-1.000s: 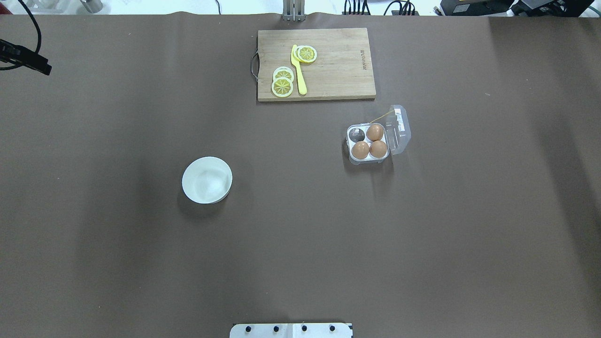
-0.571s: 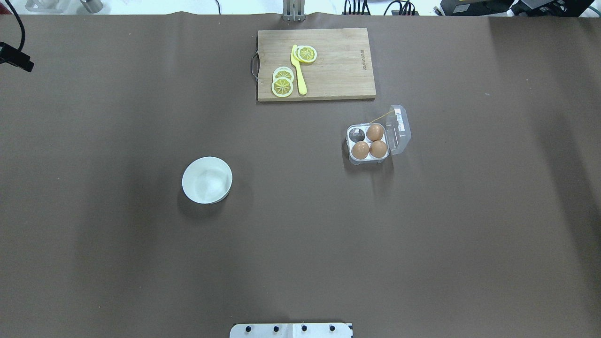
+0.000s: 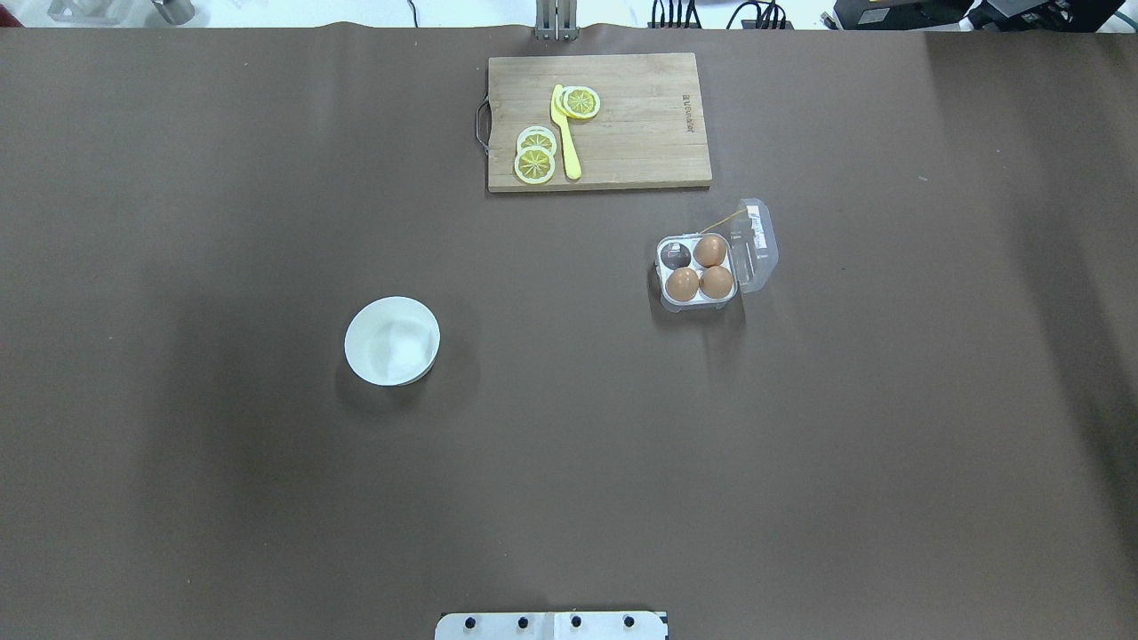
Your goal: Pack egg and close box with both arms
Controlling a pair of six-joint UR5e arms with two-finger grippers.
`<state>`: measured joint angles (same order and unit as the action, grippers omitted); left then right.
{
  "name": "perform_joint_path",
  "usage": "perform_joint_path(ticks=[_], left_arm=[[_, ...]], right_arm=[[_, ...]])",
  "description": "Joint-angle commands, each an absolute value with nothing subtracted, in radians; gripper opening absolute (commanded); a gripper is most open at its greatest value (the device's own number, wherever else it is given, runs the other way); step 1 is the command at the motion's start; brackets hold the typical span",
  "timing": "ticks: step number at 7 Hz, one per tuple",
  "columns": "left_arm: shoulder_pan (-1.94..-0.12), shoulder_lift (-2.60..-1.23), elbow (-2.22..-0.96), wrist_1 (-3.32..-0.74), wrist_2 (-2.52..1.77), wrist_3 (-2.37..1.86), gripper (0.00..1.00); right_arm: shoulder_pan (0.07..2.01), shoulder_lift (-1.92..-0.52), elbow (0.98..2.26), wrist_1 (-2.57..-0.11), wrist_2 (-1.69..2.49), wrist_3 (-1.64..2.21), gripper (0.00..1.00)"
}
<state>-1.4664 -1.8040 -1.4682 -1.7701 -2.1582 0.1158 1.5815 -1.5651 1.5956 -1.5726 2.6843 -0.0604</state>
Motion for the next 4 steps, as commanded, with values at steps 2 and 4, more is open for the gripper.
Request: perform_joint_path(ticks=[2, 4], left_arm=[[-1.538, -1.772, -1.396, -1.778, -2.253, 0.179, 0.98], [-1.549, -1.743, -1.391, -1.799, -2.295, 0.179, 0.98]], right_arm=[[1.575, -1.560, 1.589, -1.575, 2.807, -0.054, 0.27], [1.566, -1.540, 1.539, -1.572, 2.861, -0.055, 0.00]])
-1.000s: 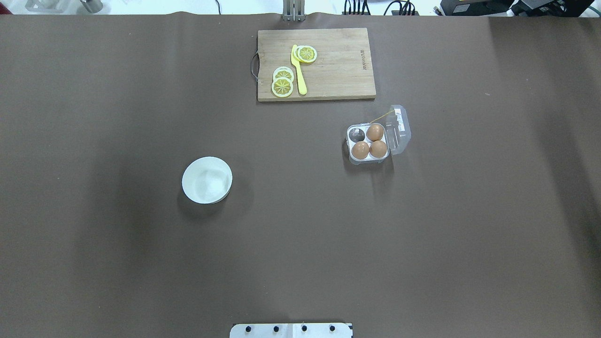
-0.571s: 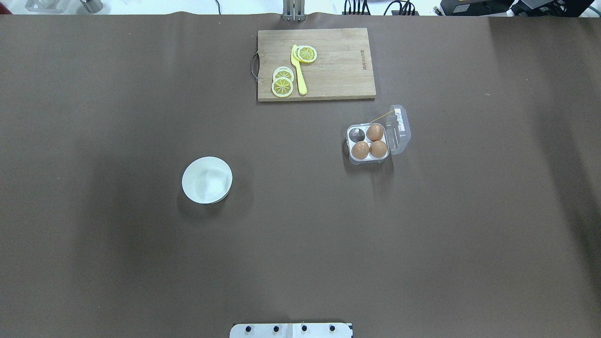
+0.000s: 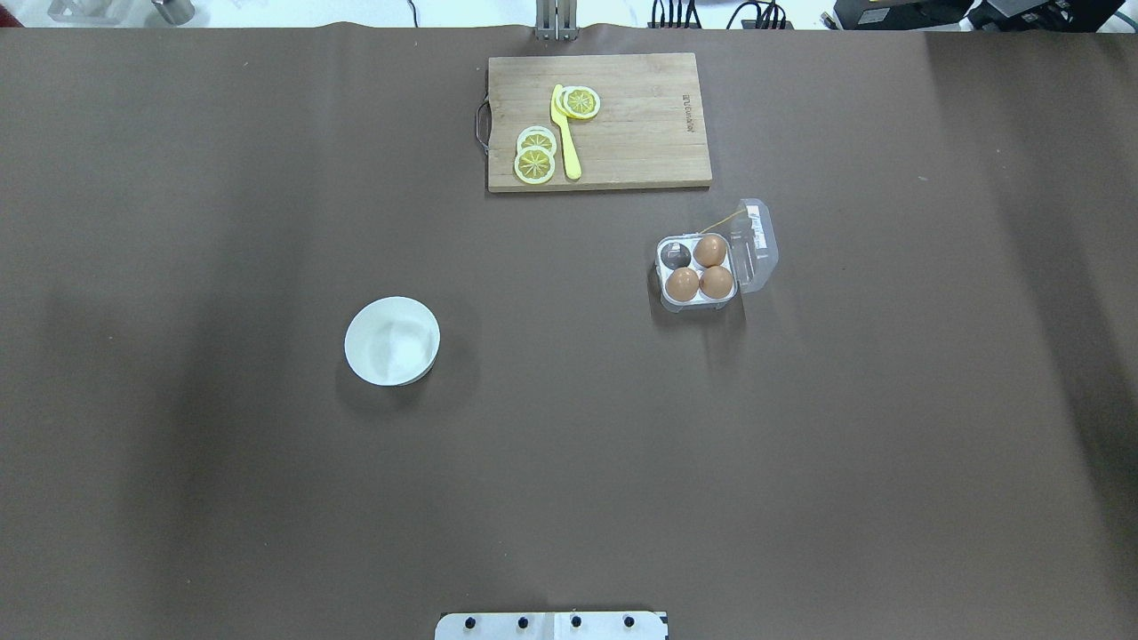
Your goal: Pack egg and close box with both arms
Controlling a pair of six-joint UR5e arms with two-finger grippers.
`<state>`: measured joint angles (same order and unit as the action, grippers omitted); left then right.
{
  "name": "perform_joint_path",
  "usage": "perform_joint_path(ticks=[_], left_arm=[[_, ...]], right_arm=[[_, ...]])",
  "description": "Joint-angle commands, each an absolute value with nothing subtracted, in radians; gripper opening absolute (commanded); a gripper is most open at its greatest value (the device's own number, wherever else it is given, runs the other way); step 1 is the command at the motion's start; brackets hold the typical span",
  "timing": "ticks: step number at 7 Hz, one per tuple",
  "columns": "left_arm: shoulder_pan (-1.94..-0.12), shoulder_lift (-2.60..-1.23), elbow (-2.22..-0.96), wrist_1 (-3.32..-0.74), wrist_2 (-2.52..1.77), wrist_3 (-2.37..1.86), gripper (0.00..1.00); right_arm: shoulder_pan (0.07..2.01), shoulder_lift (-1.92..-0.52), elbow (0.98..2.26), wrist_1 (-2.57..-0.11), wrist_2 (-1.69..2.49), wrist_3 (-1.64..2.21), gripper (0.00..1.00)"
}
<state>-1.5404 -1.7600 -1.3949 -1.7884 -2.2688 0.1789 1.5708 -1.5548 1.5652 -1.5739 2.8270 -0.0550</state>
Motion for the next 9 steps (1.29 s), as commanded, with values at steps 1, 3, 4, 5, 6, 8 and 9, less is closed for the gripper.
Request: perform_joint_path(ticks=[1, 3, 4, 5, 6, 8, 9], left_arm=[[-1.551, -1.730, -1.393, -1.804, -2.313, 0.183, 0.98], [-1.565, -1.700, -1.394, -1.850, -2.327, 0.181, 0.98], [-1.568, -1.700, -1.394, -1.851, -2.327, 0.181, 0.98], [-1.569, -1.700, -1.393, -1.850, -2.327, 0.181, 0.98], [-1.569, -1.700, -1.393, -1.848, -2.356, 0.179, 0.98], [-1.594, -1.700, -1.372, -1.845, -2.370, 0.181, 0.98], [-1.594, -1.700, -1.358, -1.850, -2.370, 0.181, 0.98]], right_arm=[[1.559, -1.513, 1.514, -1.574, 2.890, -0.055, 0.00], [1.517, -1.474, 1.497, -1.580, 2.948, -0.057, 0.00], [1.502, -1.468, 1.493, -1.580, 2.995, -0.057, 0.00], [1.477, -1.450, 1.491, -1.582, 3.061, -0.057, 0.00], [1.432, -1.447, 1.493, -1.580, 3.089, -0.048, 0.00], [1.387, -1.402, 1.458, -1.583, 3.120, -0.048, 0.00], [1.373, -1.367, 1.418, -1.583, 3.120, -0.048, 0.00]])
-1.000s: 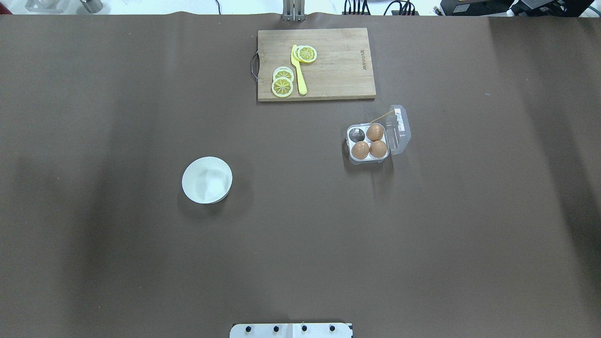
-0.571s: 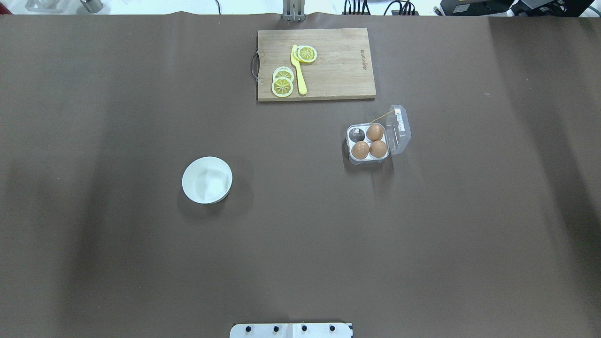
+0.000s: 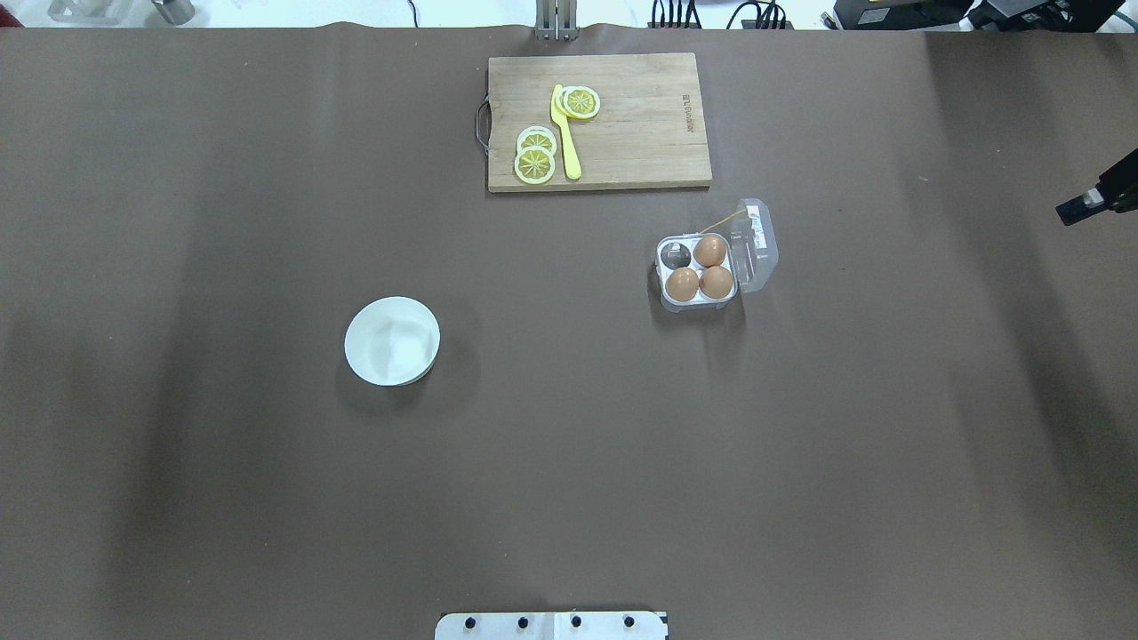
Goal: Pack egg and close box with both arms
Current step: 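Move the right gripper in toward the open clear egg box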
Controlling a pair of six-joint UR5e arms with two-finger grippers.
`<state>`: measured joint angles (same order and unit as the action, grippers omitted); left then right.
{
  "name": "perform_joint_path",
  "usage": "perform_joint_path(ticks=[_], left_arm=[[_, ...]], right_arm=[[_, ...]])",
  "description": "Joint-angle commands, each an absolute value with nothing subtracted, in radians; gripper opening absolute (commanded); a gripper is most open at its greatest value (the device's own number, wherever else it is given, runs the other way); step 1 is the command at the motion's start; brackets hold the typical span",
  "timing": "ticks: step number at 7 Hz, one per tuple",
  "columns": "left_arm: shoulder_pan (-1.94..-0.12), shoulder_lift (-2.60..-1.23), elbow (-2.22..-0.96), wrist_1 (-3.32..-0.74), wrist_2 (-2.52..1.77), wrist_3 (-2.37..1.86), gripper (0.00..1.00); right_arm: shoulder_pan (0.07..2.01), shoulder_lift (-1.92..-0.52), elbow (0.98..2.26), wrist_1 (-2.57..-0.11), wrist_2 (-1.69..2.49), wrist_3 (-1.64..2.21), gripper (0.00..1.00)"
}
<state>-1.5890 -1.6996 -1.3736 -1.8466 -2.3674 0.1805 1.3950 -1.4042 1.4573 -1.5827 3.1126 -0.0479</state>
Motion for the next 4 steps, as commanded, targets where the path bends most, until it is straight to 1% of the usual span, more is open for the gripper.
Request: perform_joint_path(ticks=[1, 4], left_arm=[[-1.595, -1.700, -1.358, -1.851, -2.368, 0.181, 0.98], [-1.594, -1.712, -1.356, -1.848, -2.367, 0.176, 0.98]], right_arm=[[1.361, -1.349, 1.398, -1.583, 3.131, -0.048, 0.00], [1.286, -1.284, 1.343, -1.583, 3.235, -0.048, 0.00]])
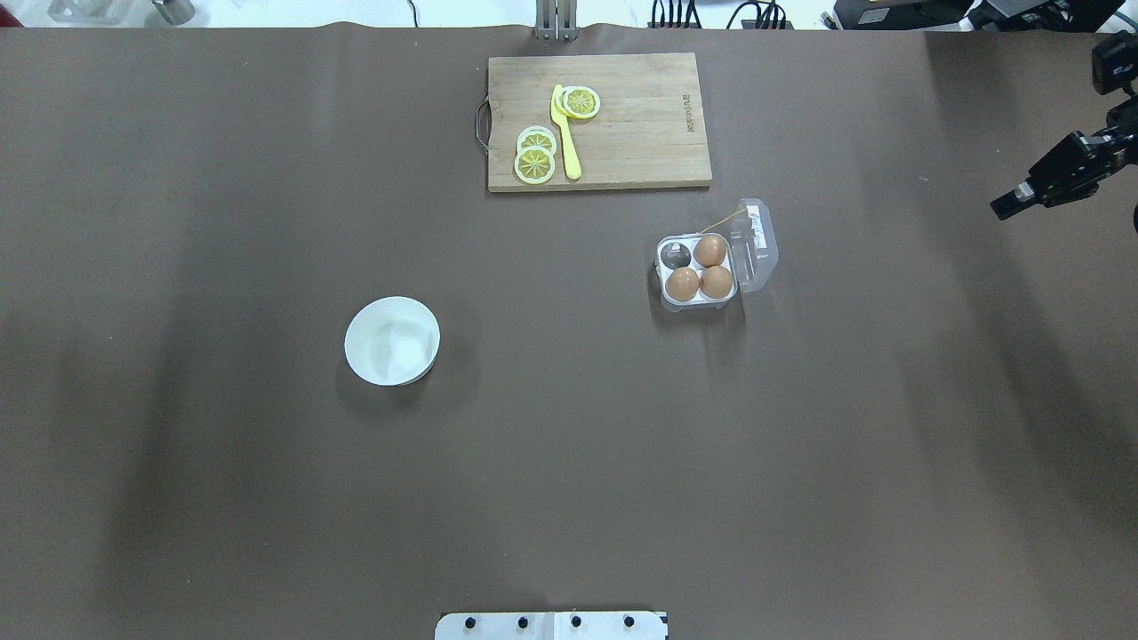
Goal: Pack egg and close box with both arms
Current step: 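Move the right gripper in toward the open clear egg box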
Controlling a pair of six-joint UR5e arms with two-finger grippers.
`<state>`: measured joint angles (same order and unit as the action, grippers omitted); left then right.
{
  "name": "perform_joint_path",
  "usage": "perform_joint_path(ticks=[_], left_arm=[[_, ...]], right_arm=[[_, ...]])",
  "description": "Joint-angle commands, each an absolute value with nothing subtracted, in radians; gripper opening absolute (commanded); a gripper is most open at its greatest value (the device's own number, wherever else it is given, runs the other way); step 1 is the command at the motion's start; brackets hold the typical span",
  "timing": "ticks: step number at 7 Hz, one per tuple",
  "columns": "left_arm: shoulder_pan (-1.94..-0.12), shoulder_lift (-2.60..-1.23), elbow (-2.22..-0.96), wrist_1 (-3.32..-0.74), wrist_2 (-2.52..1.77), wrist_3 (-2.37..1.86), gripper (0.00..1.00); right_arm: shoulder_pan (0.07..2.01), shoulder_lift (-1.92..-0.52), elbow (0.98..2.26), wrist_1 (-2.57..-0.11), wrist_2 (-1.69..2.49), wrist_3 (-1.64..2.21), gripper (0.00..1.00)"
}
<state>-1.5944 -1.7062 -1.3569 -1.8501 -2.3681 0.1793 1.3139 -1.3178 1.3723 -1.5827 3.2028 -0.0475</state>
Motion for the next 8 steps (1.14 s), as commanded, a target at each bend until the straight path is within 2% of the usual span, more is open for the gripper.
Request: perform_joint_path(ticks=[1, 4, 8], left_arm=[[-1.594, -1.713, -1.356, -1.848, -2.367, 0.175, 0.98], [-1.594, -1.713, -1.358, -1.851, -2.367, 0.175, 0.98], [-1.595, -1.710, -1.364, -1.853, -2.368, 0.178, 0.98]], right_arm=[[1.273, -1.231, 1.280, -1.583, 3.235, -0.049, 0.00], [1.207, -1.125, 1.203, -1.588, 3.235, -0.049, 0.00], [1.115, -1.078, 1.157, -1.589, 3.235, -0.049, 0.00]])
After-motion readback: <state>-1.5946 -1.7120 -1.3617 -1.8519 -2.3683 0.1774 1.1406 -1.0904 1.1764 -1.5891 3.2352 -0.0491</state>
